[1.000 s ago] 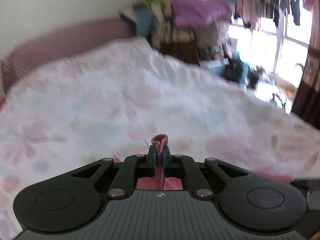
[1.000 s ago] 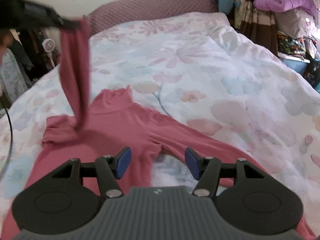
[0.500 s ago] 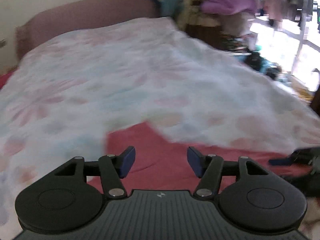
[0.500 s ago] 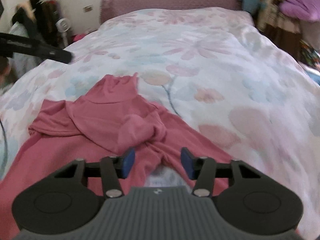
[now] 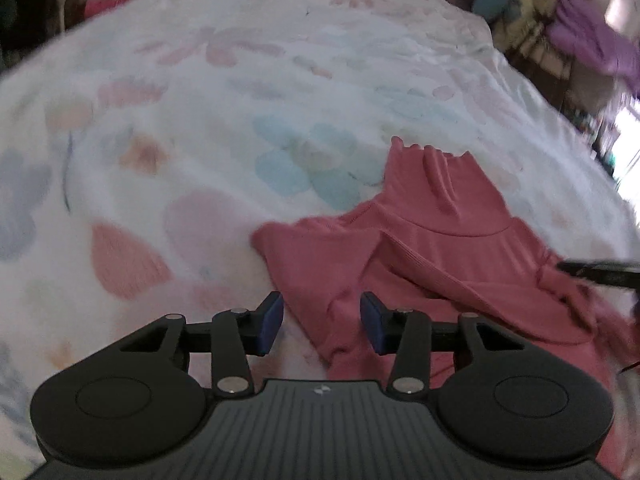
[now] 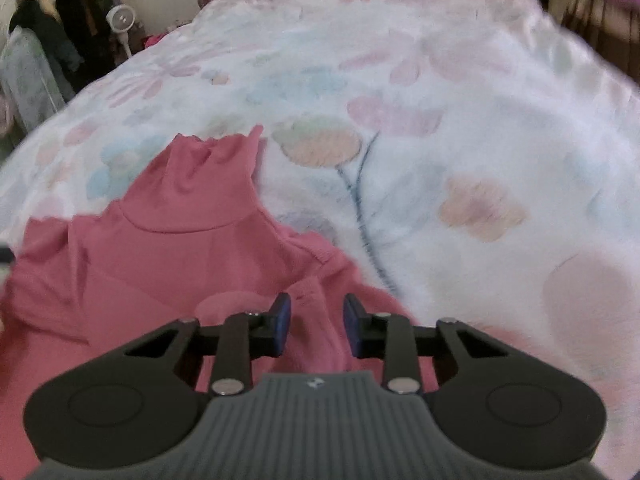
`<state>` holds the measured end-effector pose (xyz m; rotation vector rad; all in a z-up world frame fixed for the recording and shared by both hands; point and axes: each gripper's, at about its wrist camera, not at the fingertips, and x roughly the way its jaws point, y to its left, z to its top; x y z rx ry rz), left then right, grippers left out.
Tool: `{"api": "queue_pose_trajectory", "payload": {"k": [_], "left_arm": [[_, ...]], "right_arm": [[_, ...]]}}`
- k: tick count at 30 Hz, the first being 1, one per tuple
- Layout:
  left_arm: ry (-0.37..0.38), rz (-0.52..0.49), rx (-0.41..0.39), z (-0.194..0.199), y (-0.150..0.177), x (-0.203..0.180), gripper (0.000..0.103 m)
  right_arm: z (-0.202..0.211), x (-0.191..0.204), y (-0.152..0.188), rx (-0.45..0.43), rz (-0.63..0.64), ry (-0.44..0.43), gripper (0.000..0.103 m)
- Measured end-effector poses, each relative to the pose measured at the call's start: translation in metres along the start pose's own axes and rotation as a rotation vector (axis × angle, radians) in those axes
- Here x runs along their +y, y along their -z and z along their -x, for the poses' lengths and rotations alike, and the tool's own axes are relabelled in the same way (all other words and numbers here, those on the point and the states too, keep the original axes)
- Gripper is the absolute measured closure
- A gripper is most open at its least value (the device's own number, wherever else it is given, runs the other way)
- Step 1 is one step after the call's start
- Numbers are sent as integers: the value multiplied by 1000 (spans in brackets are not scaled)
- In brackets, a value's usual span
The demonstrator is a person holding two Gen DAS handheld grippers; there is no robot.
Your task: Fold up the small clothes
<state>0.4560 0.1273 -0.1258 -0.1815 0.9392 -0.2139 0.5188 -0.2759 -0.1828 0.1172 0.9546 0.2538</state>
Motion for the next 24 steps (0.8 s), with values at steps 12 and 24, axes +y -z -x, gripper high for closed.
{"api": "queue_pose_trajectory", "payload": {"k": [12,24], "left_arm": [[-23,30,12,-16,17,9,75],[-36,36,3,-2,5,9,75]], "right_arm": [[129,-18,12,-248,-255,15,103],[90,-64,50,-78,-365,97,74]]}}
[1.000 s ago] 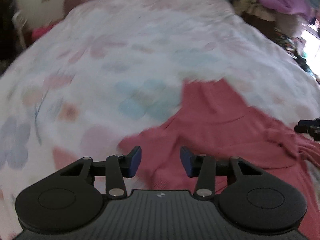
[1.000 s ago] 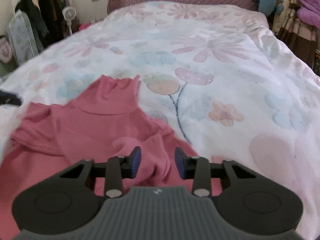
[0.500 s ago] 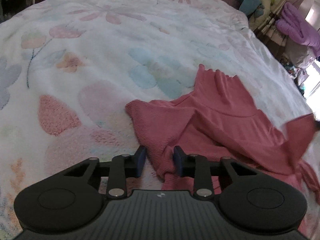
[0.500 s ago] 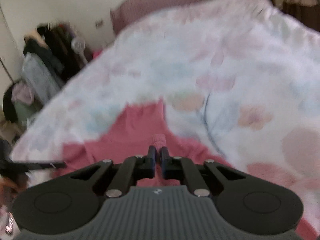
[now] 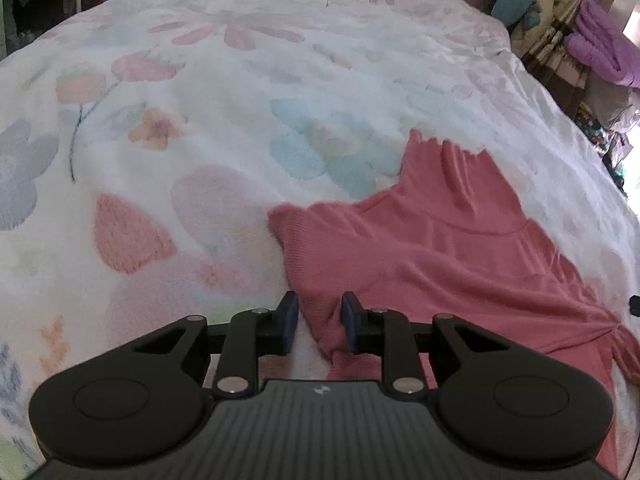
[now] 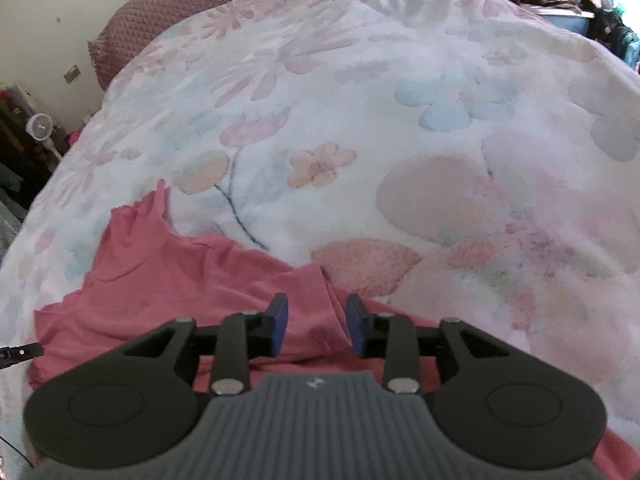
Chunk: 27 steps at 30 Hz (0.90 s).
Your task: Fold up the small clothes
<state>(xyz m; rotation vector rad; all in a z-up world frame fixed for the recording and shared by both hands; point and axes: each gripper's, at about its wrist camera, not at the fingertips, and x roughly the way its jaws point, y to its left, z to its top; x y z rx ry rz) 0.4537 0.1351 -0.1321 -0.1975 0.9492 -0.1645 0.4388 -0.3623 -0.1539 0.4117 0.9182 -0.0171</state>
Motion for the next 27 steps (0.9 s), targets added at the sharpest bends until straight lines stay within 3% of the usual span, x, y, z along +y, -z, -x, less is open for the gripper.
{"api": "queue_pose_trajectory", "payload": {"k": [4,10,12,14,17,18,19,23,25,27], "left_arm": [[21,72,-12,0,-14,11,72],[89,279,5,-24,-25,37,69],[100,336,-5,-31,-25,45,69],[110,366,-16,-35,-26,51,69],[121,348,-7,-42,-29,49,79],[116,327,-10,-42,-30,47,97],[107,301,-19,-42,-32,43,100],[57,217,-139,-20,-44,32,100],[54,196,-143,-17,-53,31,100],[32,153,-111,-21,-58,25,100]], "right_arm": [[-18,-8,-17,20,-7,-36,74],[-63,-7,-27,81,-10,-55,75],[-69,-6,-25,77,2,-56,103],[-64,-3,-22,44,15,-80,103],[-42,7,-23,-46,72,-94,103],[-34,7,-24,-70,70,-106,103],[-28,7,-25,-85,61,-120,103],[-26,5,-30,-74,92,-81,103],[-35,3,-31,-37,91,-66,96],[-50,-2,-32,10,68,-69,83]]}}
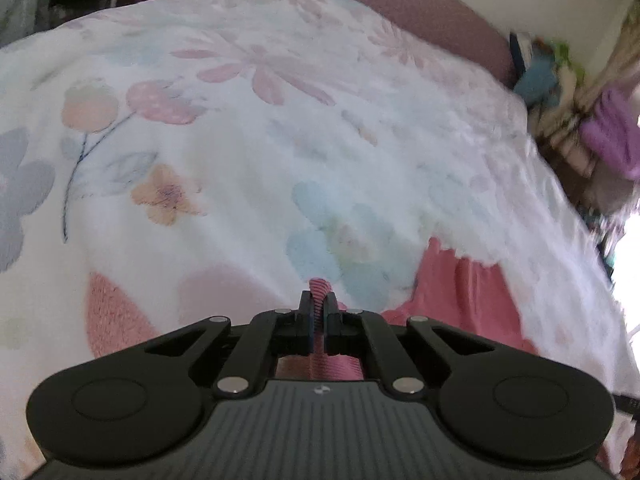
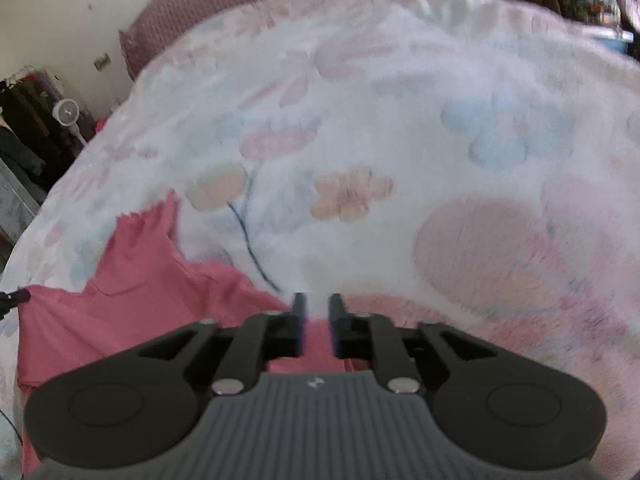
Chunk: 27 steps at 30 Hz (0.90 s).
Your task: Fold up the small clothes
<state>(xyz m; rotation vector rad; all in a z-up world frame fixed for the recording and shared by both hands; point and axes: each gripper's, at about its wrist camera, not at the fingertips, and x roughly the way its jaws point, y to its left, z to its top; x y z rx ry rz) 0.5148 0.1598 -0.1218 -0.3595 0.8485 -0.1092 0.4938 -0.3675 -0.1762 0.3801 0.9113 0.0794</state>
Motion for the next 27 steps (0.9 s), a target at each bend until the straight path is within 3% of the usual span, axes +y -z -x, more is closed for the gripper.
{"api": "queue_pose_trajectory", "payload": {"k": [5,7,12,15,18,20,22,24,27], "left_arm": [[-7,-37,13,-1,1,-4,100],[-14,-30,25,-2,4,-2,100],[-33,-29,24,0,8,4,100],[-61,-49,28,-4,8,1,100],[-86,-51,37,-14,11,-2,100],[-91,-43,62,-19,12,-3,92],[-114,-49,57,-15,15,-4,68],[-110,-51,42,-3,18,-3,64],[-50,-44,64,19,24,2,64]], "right_arm": [[-26,-17,6,62,-127,-45,83],[-30,-17,10,72,-122,-43,103],[-4,-9,11,-45,-69,-35,103],[11,-6,4,-128,-20,23,103],[1,-9,-3,-107,-30,44,103],[-12,-8,-4,-64,-12,47,103],[-17,-8,-1,-31,-23,53,95],[-9,-8,4,-57,-20,68,74],[11,-8,14,-73,-26,63,75]]}}
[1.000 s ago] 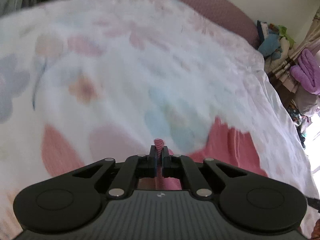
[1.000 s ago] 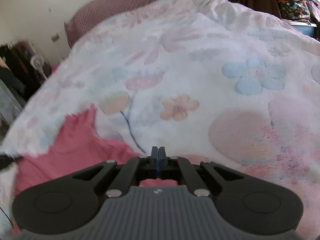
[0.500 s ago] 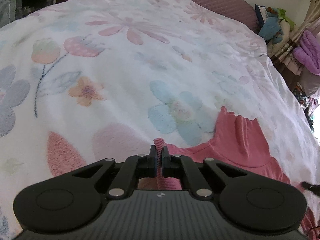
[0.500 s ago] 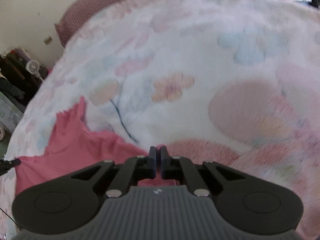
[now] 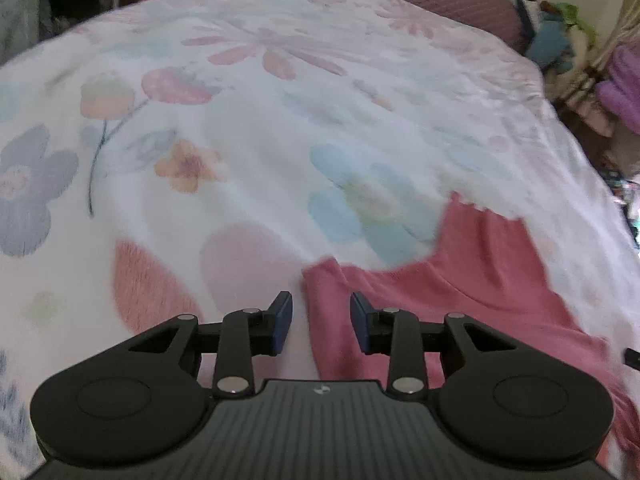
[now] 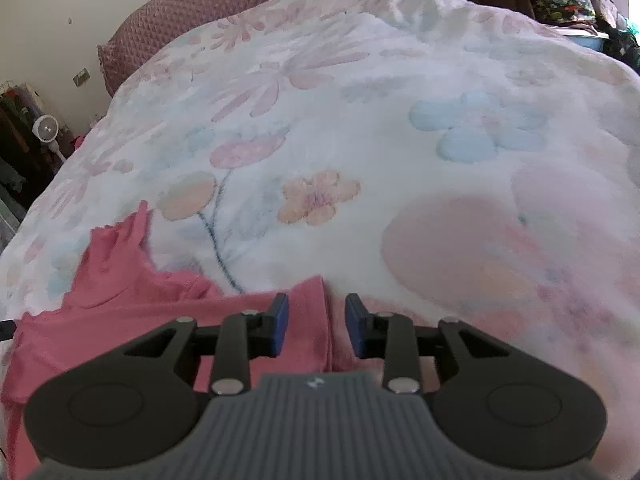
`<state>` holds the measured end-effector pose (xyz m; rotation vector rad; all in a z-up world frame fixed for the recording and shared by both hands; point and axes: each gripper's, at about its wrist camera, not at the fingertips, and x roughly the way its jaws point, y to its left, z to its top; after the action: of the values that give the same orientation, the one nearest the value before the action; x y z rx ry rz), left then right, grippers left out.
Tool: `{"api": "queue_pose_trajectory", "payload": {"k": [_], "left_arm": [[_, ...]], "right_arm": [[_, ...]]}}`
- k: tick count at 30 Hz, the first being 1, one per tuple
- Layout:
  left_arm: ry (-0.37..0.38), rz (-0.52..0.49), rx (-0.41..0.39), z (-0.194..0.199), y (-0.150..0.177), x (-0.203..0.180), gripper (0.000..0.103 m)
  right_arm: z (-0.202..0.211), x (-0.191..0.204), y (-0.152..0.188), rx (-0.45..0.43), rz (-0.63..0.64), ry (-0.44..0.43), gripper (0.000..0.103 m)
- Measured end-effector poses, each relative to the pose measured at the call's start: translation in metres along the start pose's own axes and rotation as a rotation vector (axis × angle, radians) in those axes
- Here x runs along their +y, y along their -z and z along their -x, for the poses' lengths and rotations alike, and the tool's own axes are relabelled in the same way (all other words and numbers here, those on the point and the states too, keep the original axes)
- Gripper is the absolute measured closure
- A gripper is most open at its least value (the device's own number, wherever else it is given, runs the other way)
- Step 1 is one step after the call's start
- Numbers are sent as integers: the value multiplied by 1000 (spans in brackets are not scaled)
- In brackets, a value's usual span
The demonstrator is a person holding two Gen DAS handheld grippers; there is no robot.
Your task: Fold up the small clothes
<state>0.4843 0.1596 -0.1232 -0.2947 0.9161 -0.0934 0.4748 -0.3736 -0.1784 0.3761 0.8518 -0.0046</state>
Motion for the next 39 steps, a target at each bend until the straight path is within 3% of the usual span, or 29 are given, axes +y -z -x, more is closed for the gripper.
{"api": "queue_pose_trajectory", "payload": {"k": [4,9,12,14,15,19,21,25,28,31,36,39], "left_arm": [[68,-143,51,30,28,-11,64],[67,-301,108,43,68,-29,64],[33,-298,114,36,80,-30,67],[36,-255,103,31,78,-25,91],[22,-241,104,30,76,-24,96],[-60,-242,160,24,70,-23,97],[-98,-253,170,24,71,-25,96],[-113,-264,135,42,74,-34,70],[-131,-272,89,60,70,-40,68],[-120,-232,38,75,60,-41,68],[-139,-168,0,76,42,-41,64],[-131,-143,-19,69,37,-42,64]], "right_arm": [[40,-1,23,-15,-14,-10,74],[83,4,57,-28,5,-17,74],[101,-1,76,-21,-3,41,74],[114,-10,87,-18,-28,62,74],[120,-16,92,-16,-37,74,74],[158,-51,107,-13,-86,151,69],[183,-76,114,-28,-129,209,57],[225,-124,124,-54,-245,276,56],[238,-145,123,-62,-310,216,56],[226,-144,113,-71,-365,72,57],[155,-107,85,-32,-432,-167,61],[101,-83,67,17,-495,-240,61]]}}
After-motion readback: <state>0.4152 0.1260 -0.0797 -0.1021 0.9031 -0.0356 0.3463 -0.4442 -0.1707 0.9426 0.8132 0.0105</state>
